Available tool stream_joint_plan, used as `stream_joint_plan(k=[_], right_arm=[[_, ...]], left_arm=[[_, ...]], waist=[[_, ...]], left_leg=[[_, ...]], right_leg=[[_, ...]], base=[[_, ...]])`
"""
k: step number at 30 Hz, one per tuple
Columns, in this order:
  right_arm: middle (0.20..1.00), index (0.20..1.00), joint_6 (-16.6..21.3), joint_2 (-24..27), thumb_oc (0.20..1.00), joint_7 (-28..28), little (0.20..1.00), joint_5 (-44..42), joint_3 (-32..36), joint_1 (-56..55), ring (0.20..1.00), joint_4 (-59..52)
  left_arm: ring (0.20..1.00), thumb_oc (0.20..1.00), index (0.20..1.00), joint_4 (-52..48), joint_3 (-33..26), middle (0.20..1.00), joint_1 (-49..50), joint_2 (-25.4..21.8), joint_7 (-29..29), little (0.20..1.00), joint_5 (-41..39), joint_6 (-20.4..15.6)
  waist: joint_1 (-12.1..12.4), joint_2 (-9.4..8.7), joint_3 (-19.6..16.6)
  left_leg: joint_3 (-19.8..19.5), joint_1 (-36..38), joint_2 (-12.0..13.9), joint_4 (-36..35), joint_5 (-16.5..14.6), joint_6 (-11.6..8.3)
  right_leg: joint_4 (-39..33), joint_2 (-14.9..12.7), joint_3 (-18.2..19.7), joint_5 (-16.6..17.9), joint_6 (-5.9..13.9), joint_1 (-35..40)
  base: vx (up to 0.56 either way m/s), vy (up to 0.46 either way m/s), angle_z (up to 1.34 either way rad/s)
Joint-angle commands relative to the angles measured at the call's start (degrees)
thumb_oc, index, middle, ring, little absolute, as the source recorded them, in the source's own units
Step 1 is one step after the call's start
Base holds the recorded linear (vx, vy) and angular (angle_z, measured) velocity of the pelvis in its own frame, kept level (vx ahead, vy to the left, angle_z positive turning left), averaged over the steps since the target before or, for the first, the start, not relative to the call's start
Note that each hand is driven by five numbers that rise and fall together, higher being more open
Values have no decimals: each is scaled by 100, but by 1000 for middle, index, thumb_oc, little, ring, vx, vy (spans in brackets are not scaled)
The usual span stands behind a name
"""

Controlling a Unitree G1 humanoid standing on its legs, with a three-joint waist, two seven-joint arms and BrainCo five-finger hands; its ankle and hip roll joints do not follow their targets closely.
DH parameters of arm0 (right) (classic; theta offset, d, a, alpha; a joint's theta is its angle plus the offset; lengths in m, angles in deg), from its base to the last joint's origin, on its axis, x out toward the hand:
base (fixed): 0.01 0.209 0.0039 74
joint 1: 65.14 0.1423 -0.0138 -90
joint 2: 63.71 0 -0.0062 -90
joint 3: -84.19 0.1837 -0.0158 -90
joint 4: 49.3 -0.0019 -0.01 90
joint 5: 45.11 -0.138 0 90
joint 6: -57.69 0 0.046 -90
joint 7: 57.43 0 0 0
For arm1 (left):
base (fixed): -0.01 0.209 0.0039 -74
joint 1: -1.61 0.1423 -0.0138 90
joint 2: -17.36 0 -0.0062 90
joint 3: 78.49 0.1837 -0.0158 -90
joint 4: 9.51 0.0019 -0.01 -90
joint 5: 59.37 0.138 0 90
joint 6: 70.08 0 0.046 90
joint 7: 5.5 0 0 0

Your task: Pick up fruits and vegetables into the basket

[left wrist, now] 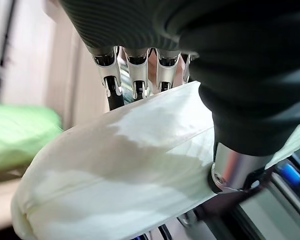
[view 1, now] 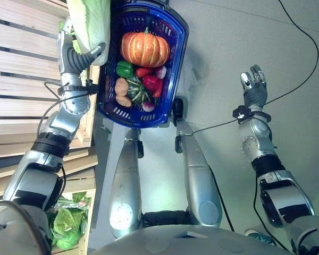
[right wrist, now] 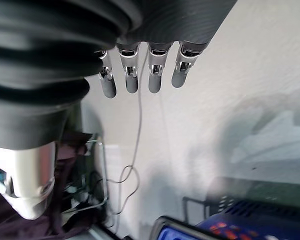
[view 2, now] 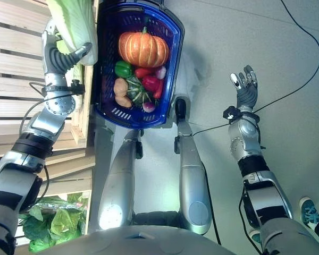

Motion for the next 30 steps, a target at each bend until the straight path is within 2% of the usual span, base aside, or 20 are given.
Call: stream_joint_plan(k=[1,7,9,13,22,30], right_arm=[[1000,1000,409,180,1000,13,1000,252,192,-335,1000,-825],[1000,1000,225,71,1000,442,1000,379,55,-419,1000,-1882],[1000,1000,4,30,1000,721,1000,381,-61,-474,1000,-2375],[1000,1000,-159,1,1000,993,1000,422,-216,-525,1000,-2766],[1000,1000,-862,133,1000,1521,1000,196,-614,-325,1000,-3290],[1000,1000,-1223,323,1000,1630,1000,-28,-1029,-229,1000,-3558]], left_arm=[[200,200,200,-597,35,200,-65,-126,-235,200,342,-387],[200,200,200,-1265,245,200,-61,-121,-930,200,441,-476],[200,200,200,-1568,346,200,-41,-104,-1218,200,490,-416],[200,200,200,-1775,460,200,22,-84,-1490,200,561,-418],[200,200,200,-2156,871,200,-114,-73,-2196,200,633,-626],[200,200,200,-2539,1272,200,-85,-3,-2542,200,697,-726]], waist=[[-175,388,-219],[-242,385,-219],[-268,367,-219],[-285,348,-219],[-286,300,-219],[-254,262,-219]], left_leg=[[4,-69,-337,-547,313,125],[70,-2,-320,-633,325,133],[92,26,-315,-640,295,135],[105,27,-309,-648,305,136],[154,9,-263,-696,371,122],[162,9,-252,-733,358,133]], right_leg=[[232,175,-422,-679,199,401],[171,173,-383,-655,240,440],[170,172,-369,-670,258,455],[160,169,-360,-651,276,448],[115,165,-362,-566,315,418],[84,174,-368,-560,333,409]], base=[[30,27,-5],[8,10,-2],[12,4,-5],[0,0,0],[2,-2,-1],[0,0,0]])
